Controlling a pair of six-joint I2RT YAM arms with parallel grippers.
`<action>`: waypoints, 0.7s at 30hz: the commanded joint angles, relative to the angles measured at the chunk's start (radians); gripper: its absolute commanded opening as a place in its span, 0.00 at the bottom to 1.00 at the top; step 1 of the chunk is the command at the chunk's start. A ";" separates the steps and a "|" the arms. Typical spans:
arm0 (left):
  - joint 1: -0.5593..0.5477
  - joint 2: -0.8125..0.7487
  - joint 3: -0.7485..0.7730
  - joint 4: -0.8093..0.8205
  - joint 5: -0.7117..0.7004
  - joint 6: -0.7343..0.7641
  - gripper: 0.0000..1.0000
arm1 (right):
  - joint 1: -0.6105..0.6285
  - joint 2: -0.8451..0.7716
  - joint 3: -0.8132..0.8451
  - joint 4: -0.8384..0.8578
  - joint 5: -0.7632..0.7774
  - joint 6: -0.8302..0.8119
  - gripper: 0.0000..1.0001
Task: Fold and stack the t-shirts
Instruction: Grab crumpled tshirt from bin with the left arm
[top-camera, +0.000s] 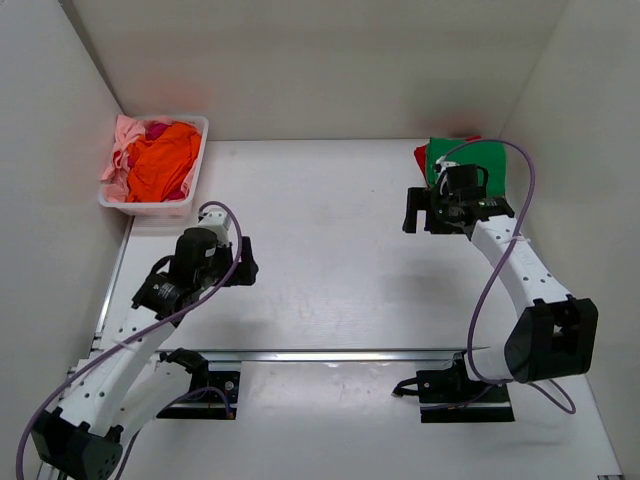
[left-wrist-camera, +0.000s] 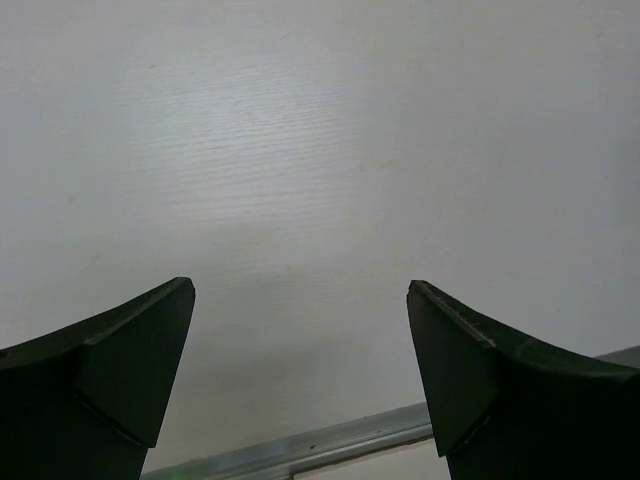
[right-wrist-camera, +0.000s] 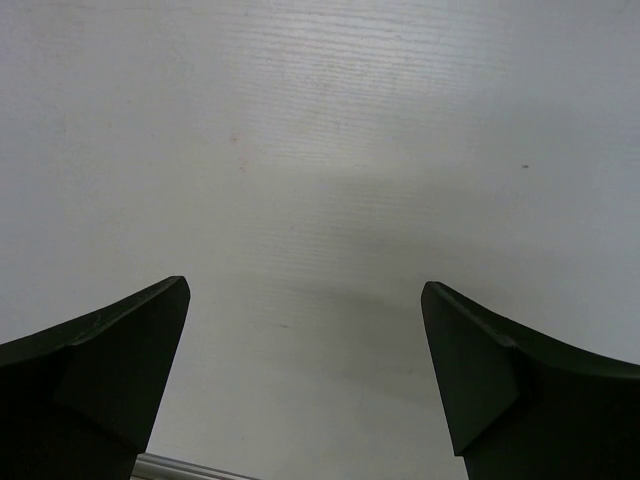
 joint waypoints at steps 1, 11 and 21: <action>0.015 0.014 -0.040 0.130 0.180 0.072 0.99 | 0.010 0.029 0.084 0.003 -0.016 -0.028 0.99; 0.315 0.257 0.180 0.132 0.021 -0.014 0.35 | -0.001 0.048 0.121 -0.011 -0.027 -0.021 0.99; 0.504 1.012 1.024 0.097 -0.214 -0.138 0.43 | -0.071 -0.073 -0.031 0.026 -0.115 0.033 0.99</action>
